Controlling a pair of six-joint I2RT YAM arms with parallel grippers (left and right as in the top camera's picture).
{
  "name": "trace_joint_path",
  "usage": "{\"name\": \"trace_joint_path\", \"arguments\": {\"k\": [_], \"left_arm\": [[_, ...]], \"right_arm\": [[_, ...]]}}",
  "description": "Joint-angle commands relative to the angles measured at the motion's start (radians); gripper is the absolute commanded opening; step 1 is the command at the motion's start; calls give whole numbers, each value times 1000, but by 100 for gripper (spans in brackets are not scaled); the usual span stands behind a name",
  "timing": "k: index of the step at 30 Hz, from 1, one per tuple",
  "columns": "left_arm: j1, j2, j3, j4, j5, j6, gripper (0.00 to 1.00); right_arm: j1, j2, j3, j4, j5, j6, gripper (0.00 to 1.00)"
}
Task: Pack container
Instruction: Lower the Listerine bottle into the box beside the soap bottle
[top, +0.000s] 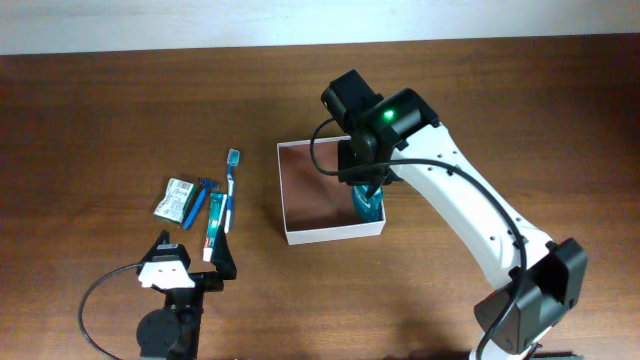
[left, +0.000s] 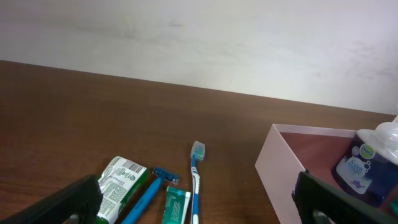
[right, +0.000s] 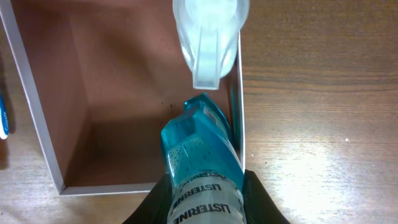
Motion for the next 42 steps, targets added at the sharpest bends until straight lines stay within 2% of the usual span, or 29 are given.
{"name": "trace_joint_path", "arguments": {"k": [1, 16, 33, 42], "left_arm": [[2, -9, -5, 1, -7, 16, 99], [2, -9, -5, 1, -7, 16, 99], [2, -9, -5, 1, -7, 16, 99], [2, -9, -5, 2, -7, 16, 99]], "right_arm": [[5, -5, -19, 23, 28, 18, 21], [5, -5, -118, 94, 30, 37, 21], [5, -5, -129, 93, 48, 62, 22], [5, -5, -129, 93, 46, 62, 27]]}}
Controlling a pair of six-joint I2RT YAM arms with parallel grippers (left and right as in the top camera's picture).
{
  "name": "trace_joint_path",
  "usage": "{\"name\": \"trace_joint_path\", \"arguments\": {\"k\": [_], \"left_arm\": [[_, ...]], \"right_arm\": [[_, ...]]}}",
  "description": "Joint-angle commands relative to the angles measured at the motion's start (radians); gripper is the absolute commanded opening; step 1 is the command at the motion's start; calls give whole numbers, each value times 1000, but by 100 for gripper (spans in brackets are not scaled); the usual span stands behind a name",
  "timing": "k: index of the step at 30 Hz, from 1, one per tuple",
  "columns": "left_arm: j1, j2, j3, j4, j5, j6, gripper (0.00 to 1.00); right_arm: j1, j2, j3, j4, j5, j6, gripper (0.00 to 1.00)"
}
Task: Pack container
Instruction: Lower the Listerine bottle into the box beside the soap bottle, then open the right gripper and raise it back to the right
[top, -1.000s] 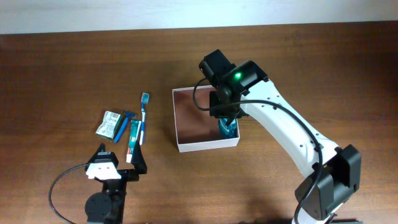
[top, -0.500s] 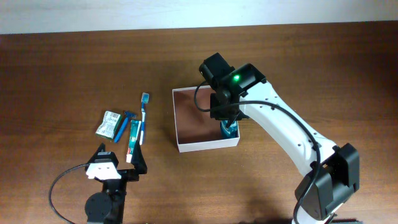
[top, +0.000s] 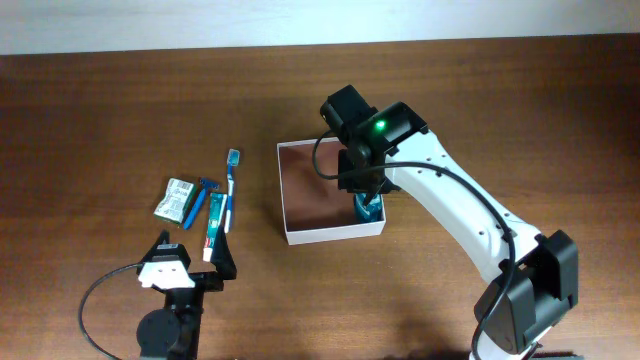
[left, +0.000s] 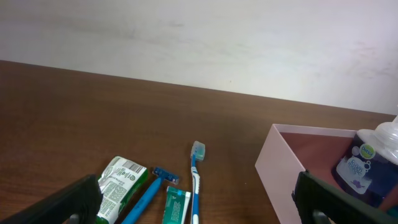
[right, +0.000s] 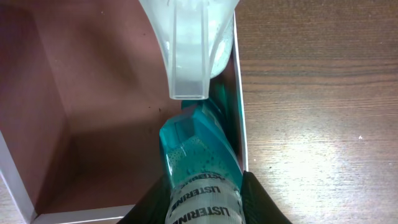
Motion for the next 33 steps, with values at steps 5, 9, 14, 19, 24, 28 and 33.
{"name": "trace_joint_path", "arguments": {"k": [5, 9, 14, 19, 24, 28, 33], "left_arm": [[2, -9, -6, 1, -7, 16, 99], [2, -9, -6, 1, -7, 16, 99], [2, -9, -6, 1, -7, 16, 99], [2, -9, -6, 2, -7, 16, 99], [2, -9, -6, 2, -7, 16, 99], [2, -9, -6, 1, -7, 16, 99], [2, -9, -6, 1, -7, 16, 99]], "right_arm": [[5, -5, -4, 2, 30, 9, 37], [5, -5, -4, -5, 30, 9, 37], [5, -5, -4, -8, 30, 8, 38], [5, -8, -3, -15, 29, 3, 38], [4, -25, -3, -16, 34, -22, 46], [3, -29, -3, -8, 42, -65, 55], [3, -29, -3, -3, 60, -85, 61]]}}
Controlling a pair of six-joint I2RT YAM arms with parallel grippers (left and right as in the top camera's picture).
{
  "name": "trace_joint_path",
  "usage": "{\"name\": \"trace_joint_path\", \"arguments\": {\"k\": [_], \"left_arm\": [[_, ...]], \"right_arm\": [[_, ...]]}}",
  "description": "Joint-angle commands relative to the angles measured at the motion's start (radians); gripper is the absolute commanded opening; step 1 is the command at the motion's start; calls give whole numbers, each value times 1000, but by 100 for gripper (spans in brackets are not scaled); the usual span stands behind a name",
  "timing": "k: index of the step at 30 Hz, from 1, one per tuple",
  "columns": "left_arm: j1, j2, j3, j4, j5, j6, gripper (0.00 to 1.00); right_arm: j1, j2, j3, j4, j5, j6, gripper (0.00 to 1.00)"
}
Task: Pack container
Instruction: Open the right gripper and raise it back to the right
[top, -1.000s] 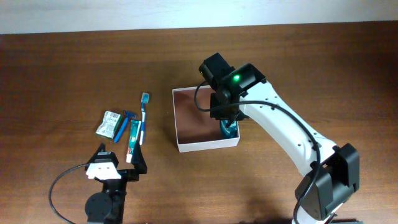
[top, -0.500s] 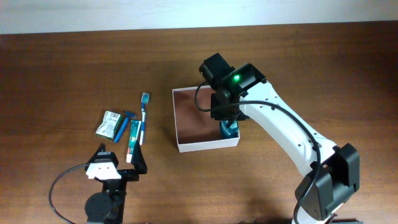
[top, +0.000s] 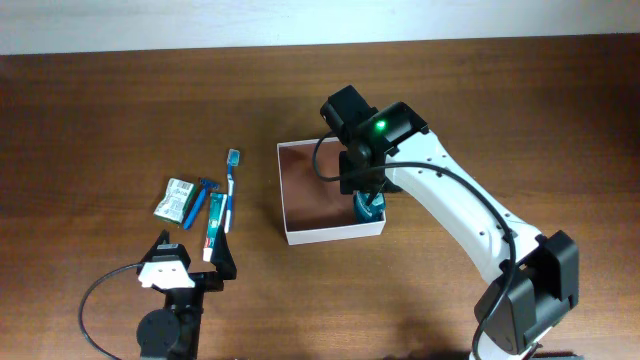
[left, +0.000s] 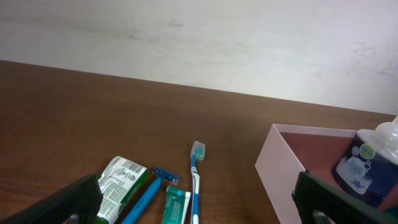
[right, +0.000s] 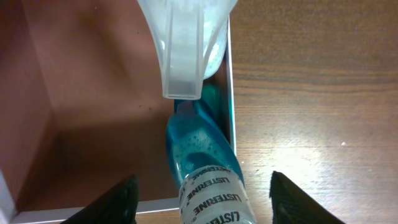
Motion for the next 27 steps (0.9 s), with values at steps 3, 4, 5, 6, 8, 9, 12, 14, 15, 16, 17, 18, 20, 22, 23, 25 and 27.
{"name": "trace_joint_path", "arguments": {"k": [3, 4, 5, 6, 8, 9, 12, 14, 15, 16, 17, 18, 20, 22, 23, 25, 27], "left_arm": [[2, -9, -6, 1, -7, 16, 99], [2, -9, -6, 1, -7, 16, 99], [2, -9, -6, 1, -7, 16, 99], [2, -9, -6, 1, -7, 16, 99], [2, -9, -6, 1, -7, 16, 99], [2, -9, -6, 1, -7, 16, 99], [2, -9, -6, 1, -7, 16, 99], [2, -9, -6, 1, -7, 16, 99], [2, -9, -6, 1, -7, 16, 99], [2, -9, -6, 2, -7, 16, 99], [2, -9, -6, 1, -7, 16, 100], [2, -9, -6, 1, -7, 16, 99], [2, -9, -6, 1, -7, 16, 99], [2, -9, -6, 1, -7, 16, 99], [2, -9, -6, 1, -7, 16, 100], [2, -9, -6, 1, -7, 16, 99], [2, -9, -6, 1, -7, 16, 99]], "right_arm": [[-3, -29, 2, 30, 28, -66, 64], [-7, -29, 13, 28, 25, -81, 64], [-12, -29, 34, 22, 8, -115, 64], [-18, -31, 65, 6, -14, -145, 64], [-24, -38, 129, -34, -24, -163, 64], [-28, -44, 163, -57, -24, -166, 64], [-43, -72, 264, -119, -23, -169, 65], [-65, -92, 310, -152, -15, -169, 68], [-78, -103, 327, -169, -6, -168, 72], [-95, -113, 339, -187, 5, -169, 74], [-116, -126, 346, -204, 17, -169, 75], [-136, -137, 346, -217, 23, -169, 76], [-179, -152, 346, -243, 29, -172, 77], [-229, -159, 346, -275, 29, -196, 77], [-254, -159, 346, -291, 34, -202, 81], [-307, -159, 346, -323, 50, -205, 86], [-356, -159, 345, -344, 53, -205, 91]]}}
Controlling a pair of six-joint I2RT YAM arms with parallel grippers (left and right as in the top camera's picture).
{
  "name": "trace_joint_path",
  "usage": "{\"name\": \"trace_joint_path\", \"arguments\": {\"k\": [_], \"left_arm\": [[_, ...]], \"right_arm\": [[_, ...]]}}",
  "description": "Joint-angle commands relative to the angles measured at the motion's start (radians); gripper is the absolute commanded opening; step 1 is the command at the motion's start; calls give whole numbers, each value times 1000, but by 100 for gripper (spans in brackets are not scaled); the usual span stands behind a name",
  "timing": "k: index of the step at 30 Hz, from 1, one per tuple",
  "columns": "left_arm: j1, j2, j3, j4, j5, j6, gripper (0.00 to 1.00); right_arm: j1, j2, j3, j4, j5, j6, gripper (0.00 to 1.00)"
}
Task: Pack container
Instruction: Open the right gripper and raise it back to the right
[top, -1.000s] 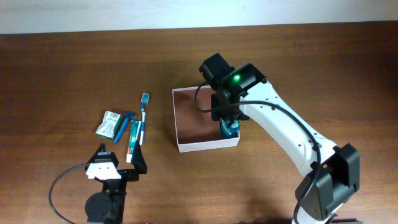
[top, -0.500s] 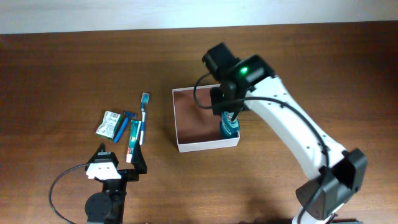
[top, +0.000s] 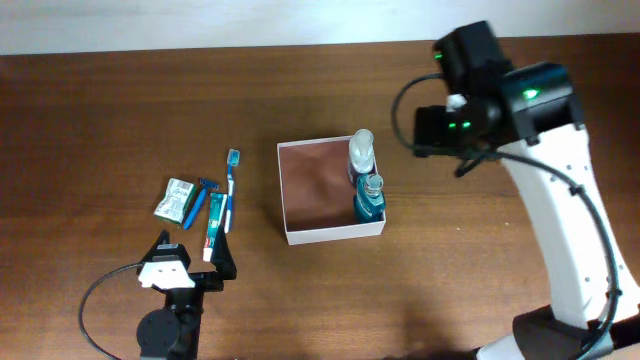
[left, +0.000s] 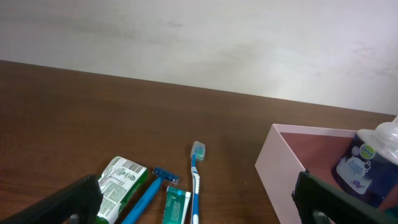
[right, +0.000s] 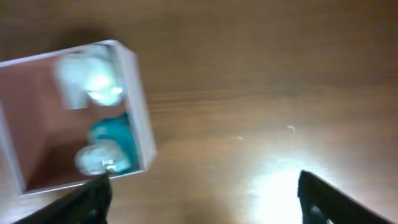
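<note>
The white box with a brown floor (top: 300, 236) stands mid-table. Inside, along its right wall, a white-capped spray bottle (top: 361, 150) and a teal mouthwash bottle (top: 369, 200) stand upright. The right wrist view is blurred and shows the box (right: 133, 87) at the left with the teal bottle (right: 112, 146) in it. My right gripper (right: 205, 202) is open and empty, high above bare table to the right of the box. My left gripper (left: 198, 208) rests open near the front edge, facing the toothbrush (left: 196, 173), toothpaste tube (left: 175, 208), razor (left: 152, 186) and green packet (left: 121, 180).
The loose toiletries lie in a cluster left of the box, with the toothbrush (top: 230, 185) nearest it. The left half of the box floor (top: 315, 190) is bare. A pale wall borders the table's far edge (top: 200, 48).
My right gripper, open around the mouthwash bottle inside the box, is now raised and off to the right of the box. The bottle stays standing in the box. The left arm is unchanged.
My right gripper was shut on the mouthwash bottle at the box's right wall beside the spray bottle. It then held it lower in the box. Then its fingers stood open with the bottle standing there. Now it is clear of the box.
</note>
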Motion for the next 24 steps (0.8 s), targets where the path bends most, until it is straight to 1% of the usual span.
{"name": "trace_joint_path", "arguments": {"k": [1, 4, 9, 24], "left_arm": [[2, -9, -6, 2, -7, 16, 99], [2, -9, -6, 1, -7, 16, 99], [2, -9, -6, 1, -7, 16, 99], [2, -9, -6, 1, -7, 16, 99]], "right_arm": [[-79, -1, 6, -23, 32, -16, 99], [-143, -1, 6, -24, 32, -15, 98], [-204, -1, 6, -22, 32, -15, 98], [-215, -1, 6, -22, 32, -15, 99]]}}
